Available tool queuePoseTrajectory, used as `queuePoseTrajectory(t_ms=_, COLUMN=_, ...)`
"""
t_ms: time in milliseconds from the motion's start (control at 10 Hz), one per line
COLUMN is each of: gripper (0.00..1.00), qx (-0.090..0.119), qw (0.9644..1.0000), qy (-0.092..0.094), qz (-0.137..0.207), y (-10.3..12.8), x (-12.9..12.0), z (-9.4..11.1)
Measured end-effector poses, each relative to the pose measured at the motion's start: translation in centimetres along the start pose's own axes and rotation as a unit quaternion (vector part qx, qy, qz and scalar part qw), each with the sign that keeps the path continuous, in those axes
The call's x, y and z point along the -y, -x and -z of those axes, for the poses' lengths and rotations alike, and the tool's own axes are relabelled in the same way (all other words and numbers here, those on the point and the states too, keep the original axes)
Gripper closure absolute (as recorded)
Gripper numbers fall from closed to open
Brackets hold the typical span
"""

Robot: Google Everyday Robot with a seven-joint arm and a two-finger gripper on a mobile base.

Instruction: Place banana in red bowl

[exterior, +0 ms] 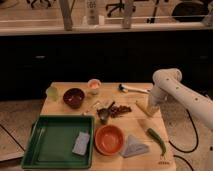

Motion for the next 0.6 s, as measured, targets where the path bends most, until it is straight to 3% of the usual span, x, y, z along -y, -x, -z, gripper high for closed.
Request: queuePoseTrajectory(t_ms=600, gripper=0.20, qx=0.021, qw=0.9986, qy=0.004, qz=-0.049, y=-1.5, x=1.6, z=-2.8)
